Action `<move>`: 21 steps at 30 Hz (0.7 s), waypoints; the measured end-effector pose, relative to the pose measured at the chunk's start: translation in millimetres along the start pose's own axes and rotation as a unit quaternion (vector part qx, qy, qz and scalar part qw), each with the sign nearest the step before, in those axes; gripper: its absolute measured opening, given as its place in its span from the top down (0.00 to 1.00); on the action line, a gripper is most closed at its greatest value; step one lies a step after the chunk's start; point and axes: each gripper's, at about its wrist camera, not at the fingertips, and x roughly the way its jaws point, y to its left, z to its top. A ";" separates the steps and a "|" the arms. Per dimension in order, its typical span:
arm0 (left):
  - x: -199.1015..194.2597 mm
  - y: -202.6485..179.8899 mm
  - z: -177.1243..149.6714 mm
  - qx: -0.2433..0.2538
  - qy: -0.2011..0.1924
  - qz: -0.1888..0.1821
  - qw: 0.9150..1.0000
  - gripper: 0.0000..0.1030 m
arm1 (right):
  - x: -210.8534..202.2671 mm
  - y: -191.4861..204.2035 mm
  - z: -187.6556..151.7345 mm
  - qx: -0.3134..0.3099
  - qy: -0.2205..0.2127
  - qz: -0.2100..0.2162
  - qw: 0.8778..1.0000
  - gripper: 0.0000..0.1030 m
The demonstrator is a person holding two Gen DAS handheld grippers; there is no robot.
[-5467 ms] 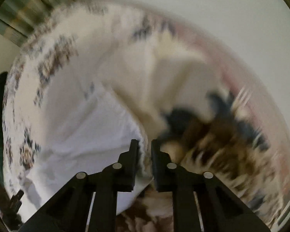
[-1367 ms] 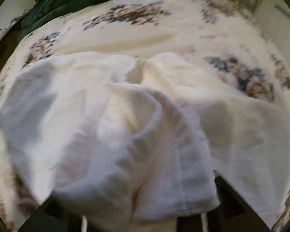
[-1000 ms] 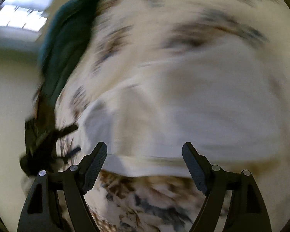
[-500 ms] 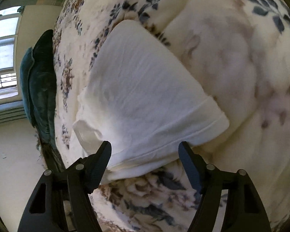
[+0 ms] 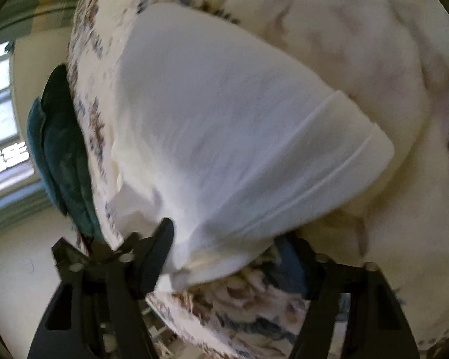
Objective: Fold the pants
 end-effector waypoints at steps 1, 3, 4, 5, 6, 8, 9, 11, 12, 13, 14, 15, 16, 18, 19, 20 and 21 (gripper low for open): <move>1.5 1.0 -0.2 0.002 -0.007 0.002 1.000 0.59 | 2.1 -1.0 0.5 0.002 -0.005 -0.012 1.000 0.64; -7.6 14.5 -7.9 -0.018 -0.023 -0.017 0.999 0.79 | 4.2 -6.1 -0.2 0.014 -0.016 -0.031 0.999 0.76; -14.8 23.2 -14.5 -0.032 -0.029 -0.032 0.999 0.80 | 2.7 -6.1 -1.9 0.013 -0.021 -0.032 0.999 0.81; -17.7 29.7 -21.8 -0.042 -0.026 -0.040 0.998 0.80 | -1.9 -0.8 -5.6 -0.006 -0.030 -0.039 0.999 0.83; -16.3 32.0 -26.3 -0.044 -0.019 -0.043 0.998 0.80 | -5.3 5.2 -9.1 -0.027 -0.035 -0.045 0.998 0.84; -9.9 31.6 -35.0 -0.044 -0.012 -0.039 0.998 0.77 | -8.9 13.2 -14.7 -0.061 -0.043 -0.066 0.995 0.85; -6.2 30.5 -36.6 -0.041 -0.010 -0.036 0.998 0.77 | -7.1 13.6 -15.0 -0.066 -0.040 -0.070 0.994 0.85; -9.8 26.3 -30.4 -0.050 -0.001 -0.046 0.998 0.74 | 1.3 10.4 -9.4 -0.068 -0.026 -0.080 0.994 0.85; -15.0 28.4 -27.1 -0.054 0.005 -0.045 0.998 0.71 | 3.1 10.3 -5.9 -0.068 -0.017 -0.080 0.994 0.84; -25.9 39.2 -21.9 -0.058 0.006 -0.053 0.997 0.68 | 4.6 11.4 -3.2 -0.069 -0.007 -0.079 0.994 0.82; -34.6 38.4 -18.2 -0.063 -0.002 -0.072 0.995 0.59 | 4.5 13.1 1.4 -0.068 0.013 -0.072 0.995 0.78; -42.8 39.0 -13.4 -0.062 -0.015 -0.080 0.995 0.53 | 2.6 12.0 3.6 -0.068 0.023 -0.065 0.995 0.77; -51.0 35.6 -7.9 -0.056 -0.029 -0.076 0.995 0.43 | -2.7 14.4 4.9 -0.073 0.033 -0.051 0.995 0.71; -59.4 27.4 5.6 -0.034 -0.054 -0.062 0.996 0.38 | -13.4 17.2 4.1 -0.087 0.033 -0.058 0.994 0.57; -53.6 20.6 14.4 -0.027 -0.057 -0.058 0.996 0.38 | -23.5 20.2 3.2 -0.098 0.026 -0.066 0.993 0.53; -45.0 15.1 23.2 -0.018 -0.053 -0.052 0.997 0.38 | -31.0 22.5 3.0 -0.103 0.019 -0.067 0.992 0.52; -29.8 10.4 30.4 -0.010 -0.044 -0.047 0.998 0.38 | -39.2 24.0 3.4 -0.106 0.013 -0.070 0.992 0.52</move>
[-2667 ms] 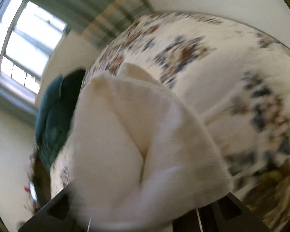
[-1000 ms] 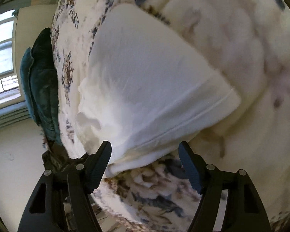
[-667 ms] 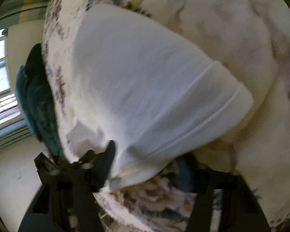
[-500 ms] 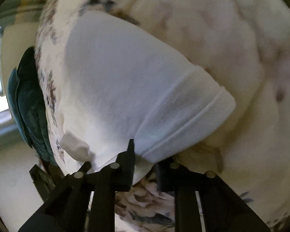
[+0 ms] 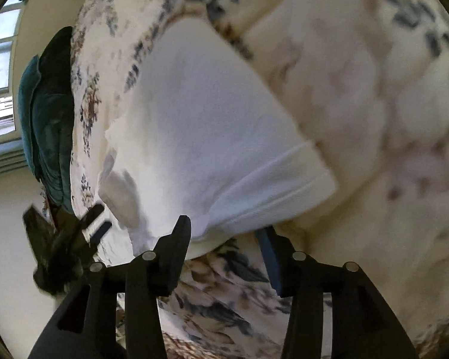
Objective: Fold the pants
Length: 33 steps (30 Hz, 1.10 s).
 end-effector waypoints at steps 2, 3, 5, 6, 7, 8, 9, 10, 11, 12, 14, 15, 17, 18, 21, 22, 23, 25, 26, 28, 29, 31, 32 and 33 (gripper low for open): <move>17.7 -4.2 1.4 0.021 0.007 0.018 1.000 0.45 | -13.5 -1.5 3.4 0.002 -0.017 -0.005 1.000 0.52; 26.2 -9.3 0.8 0.040 0.004 0.044 0.998 0.52 | -16.8 -2.2 5.1 0.001 -0.021 -0.009 1.000 0.53; 34.4 -0.8 -0.1 0.043 0.002 0.048 0.998 0.55 | -18.7 -4.7 10.8 -0.005 -0.026 -0.036 0.999 0.53; 35.1 2.8 0.0 0.040 0.001 0.043 0.998 0.55 | -17.0 -7.9 12.1 -0.004 -0.026 -0.045 0.999 0.53; 34.8 5.6 -0.8 0.038 0.000 0.039 0.999 0.55 | -11.8 -10.5 13.6 -0.002 -0.021 -0.054 0.998 0.56; 34.4 8.9 -1.2 0.036 -0.001 0.034 0.999 0.55 | -7.0 -16.7 14.8 0.004 -0.017 -0.074 0.997 0.57; 35.5 10.3 -0.8 0.034 -0.001 0.030 0.999 0.55 | -3.7 -23.3 14.4 0.008 -0.018 -0.103 0.994 0.57; 34.4 12.3 -1.3 0.032 0.000 0.027 0.999 0.55 | -1.5 -31.5 15.5 0.014 -0.024 -0.119 0.992 0.56; 33.4 12.4 -1.4 0.031 0.001 0.026 0.999 0.55 | 1.7 -42.8 16.8 0.029 -0.019 -0.107 0.994 0.55; 30.0 12.0 -1.8 0.031 0.003 0.028 0.999 0.55 | 3.8 -50.1 17.3 0.046 -0.009 -0.093 0.995 0.55; 15.0 16.1 -6.1 0.021 0.008 0.045 0.999 0.49 | -0.9 -50.1 17.9 0.045 -0.007 -0.086 0.995 0.55; 7.6 16.5 -9.1 0.013 0.005 0.044 0.999 0.47 | -4.0 -47.7 17.6 0.037 -0.009 -0.090 0.995 0.55; -16.2 17.4 -27.3 -0.001 -0.012 0.007 1.000 0.40 | -17.0 -37.7 17.2 0.026 -0.019 -0.091 0.995 0.53; -22.7 16.0 -37.0 -0.001 -0.015 -0.002 1.000 0.36 | -21.0 -32.6 17.1 0.022 -0.023 -0.090 0.995 0.53; -20.1 11.6 -71.6 0.011 -0.003 0.005 1.000 0.29 | -30.7 -22.6 18.7 0.004 -0.035 -0.071 0.997 0.49; -9.0 14.1 -80.9 0.014 0.010 0.024 1.000 0.29 | -27.0 -20.4 19.7 -0.004 -0.028 -0.080 0.996 0.48; 2.4 22.0 -86.6 0.008 0.022 0.043 0.999 0.29 | -25.9 -20.1 18.2 -0.007 -0.026 -0.086 0.996 0.48; 15.4 39.0 -94.2 -0.009 0.024 0.040 0.999 0.29 | -17.6 -20.1 20.0 -0.018 -0.021 -0.120 0.992 0.48; 18.6 49.2 -96.4 -0.017 0.018 0.023 0.999 0.28 | -11.7 -21.6 20.8 -0.025 -0.017 -0.144 0.989 0.47; 16.7 50.3 -95.9 -0.018 0.015 0.015 1.000 0.28 | -3.9 -29.2 21.9 -0.019 -0.007 -0.154 0.988 0.40; 12.8 50.0 -95.5 -0.019 0.014 0.011 1.000 0.28 | -3.0 -31.8 22.5 -0.014 -0.004 -0.151 0.988 0.40; -2.5 61.2 -97.5 -0.040 0.009 -0.016 0.999 0.28 | -4.1 -30.5 23.1 -0.014 -0.004 -0.143 0.990 0.38; -17.8 75.5 -101.0 -0.056 -0.003 -0.037 0.998 0.28 | -7.6 -28.5 22.7 -0.016 -0.004 -0.138 0.990 0.38; -31.4 87.3 -103.9 -0.080 -0.024 -0.067 0.994 0.28 | -12.2 -29.3 21.6 -0.016 -0.006 -0.131 0.991 0.38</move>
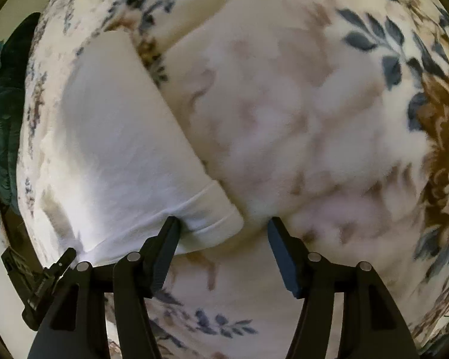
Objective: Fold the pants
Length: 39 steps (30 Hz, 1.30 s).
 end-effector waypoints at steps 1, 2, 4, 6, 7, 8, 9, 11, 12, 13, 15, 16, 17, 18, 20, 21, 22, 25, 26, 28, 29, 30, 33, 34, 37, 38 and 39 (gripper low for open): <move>-17.0 13.0 -1.4 -0.024 -0.022 -0.028 0.999 0.28 | -6.3 2.6 -2.5 0.001 -0.003 0.015 1.000 0.38; -33.9 30.0 -3.7 -0.050 -0.044 -0.058 0.996 0.27 | -11.6 3.8 -5.8 0.001 -0.006 0.027 1.000 0.38; -56.8 66.8 -8.1 -0.103 -0.073 -0.103 0.987 0.17 | -19.3 13.8 -12.0 -0.004 -0.014 0.045 0.999 0.35; -64.7 103.9 -15.5 -0.169 -0.089 -0.123 0.974 0.15 | -27.9 26.3 -19.2 -0.016 -0.023 0.060 0.998 0.33; -66.8 128.4 -18.4 -0.204 -0.100 -0.118 0.967 0.15 | -31.4 32.3 -22.6 -0.022 -0.027 0.065 0.997 0.33; -65.3 150.2 -18.3 -0.237 -0.110 -0.109 0.959 0.15 | -33.6 40.5 -26.3 -0.028 -0.031 0.067 0.997 0.33; -61.9 166.0 -19.5 -0.262 -0.119 -0.106 0.952 0.15 | -35.0 47.4 -30.6 -0.034 -0.035 0.070 0.996 0.33; -51.5 198.8 -19.6 -0.315 -0.131 -0.111 0.933 0.15 | -34.0 62.8 -35.0 -0.051 -0.036 0.071 0.995 0.33; -43.6 204.3 -18.0 -0.333 -0.138 -0.117 0.925 0.15 | -32.0 68.8 -38.6 -0.059 -0.035 0.068 0.995 0.33; -36.5 212.6 -12.8 -0.351 -0.140 -0.124 0.917 0.15 | -29.2 75.2 -39.0 -0.065 -0.032 0.065 0.995 0.33; -25.0 209.3 -1.0 -0.364 -0.134 -0.124 0.913 0.11 | -24.8 81.6 -37.3 -0.070 -0.026 0.064 0.995 0.33; -23.9 210.2 4.8 -0.372 -0.134 -0.119 0.911 0.09 | -22.4 86.5 -36.9 -0.075 -0.025 0.060 0.995 0.33; -25.1 211.0 9.3 -0.380 -0.137 -0.118 0.907 0.09 | -19.8 90.6 -35.7 -0.079 -0.024 0.057 0.995 0.33; -25.4 203.5 16.5 -0.381 -0.144 -0.121 0.905 0.09 | -18.5 90.5 -32.7 -0.080 -0.023 0.057 0.995 0.33; -40.3 190.5 29.1 -0.357 -0.173 -0.129 0.909 0.10 | -15.5 94.9 -30.5 -0.084 -0.021 0.058 0.995 0.33; -47.4 187.5 32.0 -0.341 -0.182 -0.129 0.913 0.10 | -12.8 96.6 -28.6 -0.085 -0.021 0.058 0.994 0.33; -47.0 181.5 38.1 -0.319 -0.185 -0.121 0.921 0.10 | -9.9 101.4 -27.5 -0.086 -0.020 0.059 0.994 0.33; -25.9 181.1 52.1 -0.289 -0.167 -0.096 0.938 0.10 | -6.0 102.9 -27.0 -0.091 -0.017 0.056 0.994 0.33; -18.5 187.4 52.8 -0.298 -0.164 -0.101 0.935 0.11 | -4.4 102.4 -26.5 -0.089 -0.014 0.056 0.994 0.33; -17.0 195.5 53.0 -0.304 -0.170 -0.119 0.930 0.10 | -1.2 102.2 -25.8 -0.084 -0.009 0.058 0.995 0.33; -18.8 196.8 52.3 -0.300 -0.177 -0.129 0.928 0.12 | -0.3 101.1 -25.8 -0.083 -0.007 0.059 0.995 0.33; -25.7 197.3 46.8 -0.297 -0.187 -0.136 0.926 0.14 | 0.3 100.4 -25.9 -0.084 -0.007 0.059 0.995 0.33; -38.4 191.2 36.5 -0.279 -0.210 -0.129 0.928 0.51 | 3.2 99.6 -25.0 -0.091 -0.007 0.053 0.994 0.33; -43.3 188.1 33.0 -0.268 -0.218 -0.145 0.927 0.67 | 3.8 98.7 -25.1 -0.092 -0.007 0.054 0.994 0.33; -60.2 157.4 41.6 -0.221 -0.241 -0.129 0.936 0.67 | 1.7 96.4 -24.4 -0.093 -0.013 0.058 0.994 0.33; -71.4 138.4 44.0 -0.189 -0.251 -0.124 0.941 0.67 | 0.5 96.0 -23.9 -0.094 -0.015 0.059 0.994 0.33; -76.2 124.2 48.4 -0.170 -0.258 -0.122 0.943 0.67 | -1.2 95.2 -23.1 -0.095 -0.020 0.059 0.994 0.33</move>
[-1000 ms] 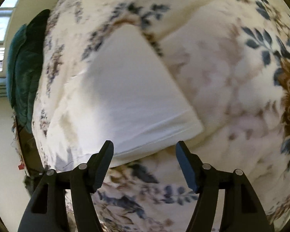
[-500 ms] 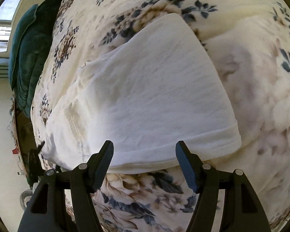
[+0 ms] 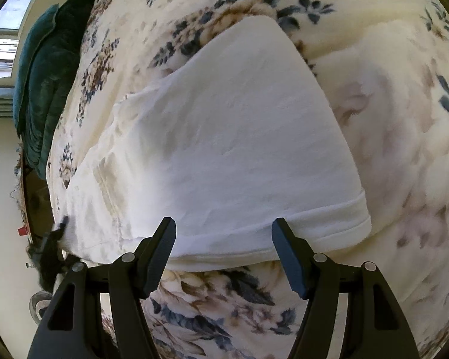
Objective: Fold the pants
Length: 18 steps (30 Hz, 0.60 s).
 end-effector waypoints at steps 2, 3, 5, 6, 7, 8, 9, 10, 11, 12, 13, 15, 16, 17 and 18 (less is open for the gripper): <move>-6.5 -45.3 -4.4 0.061 -0.004 -0.014 0.998 0.68 | -3.8 -2.6 2.3 0.003 -0.005 0.003 1.000 0.33; -9.9 -70.9 -10.3 0.090 -0.006 -0.028 0.996 0.68 | -6.0 -4.1 3.5 0.004 -0.008 0.004 1.000 0.33; -13.2 -126.3 -29.9 0.148 0.002 -0.058 0.987 0.70 | -14.0 -9.0 7.5 0.006 -0.021 0.003 1.000 0.33; -10.8 -146.7 -39.9 0.166 0.012 -0.073 0.983 0.70 | -17.6 -11.4 9.2 0.007 -0.024 0.003 1.000 0.33; -6.8 -173.0 -56.2 0.186 0.028 -0.092 0.978 0.70 | -21.4 -15.2 11.3 0.011 -0.029 0.002 1.000 0.33; -0.3 -195.0 -73.5 0.199 0.039 -0.099 0.974 0.70 | -26.4 -20.8 13.9 0.017 -0.037 0.004 0.999 0.33; 10.6 -212.1 -87.2 0.210 0.055 -0.109 0.970 0.70 | -30.5 -26.2 16.1 0.022 -0.042 0.004 0.999 0.33; 25.6 -230.6 -107.4 0.219 0.076 -0.121 0.965 0.71 | -35.4 -33.9 19.2 0.029 -0.047 0.003 0.998 0.33; 45.0 -246.7 -126.9 0.217 0.098 -0.127 0.963 0.71 | -39.5 -41.2 22.0 0.035 -0.052 0.004 0.998 0.33; 57.0 -255.2 -144.9 0.220 0.117 -0.130 0.960 0.70 | -44.0 -49.8 24.6 0.042 -0.058 0.002 0.997 0.33; 70.3 -265.6 -165.8 0.229 0.135 -0.131 0.955 0.70 | -49.6 -61.1 27.4 0.050 -0.065 -0.003 0.997 0.33; 105.9 -284.5 -210.5 0.252 0.176 -0.121 0.944 0.70 | -58.0 -80.2 30.8 0.063 -0.074 -0.011 0.995 0.33; 123.9 -290.7 -233.1 0.267 0.197 -0.112 0.937 0.73 | -62.2 -90.9 32.2 0.069 -0.078 -0.018 0.994 0.33; 140.2 -293.5 -254.1 0.276 0.220 -0.110 0.929 0.80 | -67.6 -105.9 34.6 0.076 -0.081 -0.029 0.993 0.33; 154.1 -297.6 -267.6 0.285 0.238 -0.105 0.922 0.83 | -70.1 -114.4 35.1 0.080 -0.083 -0.033 0.993 0.33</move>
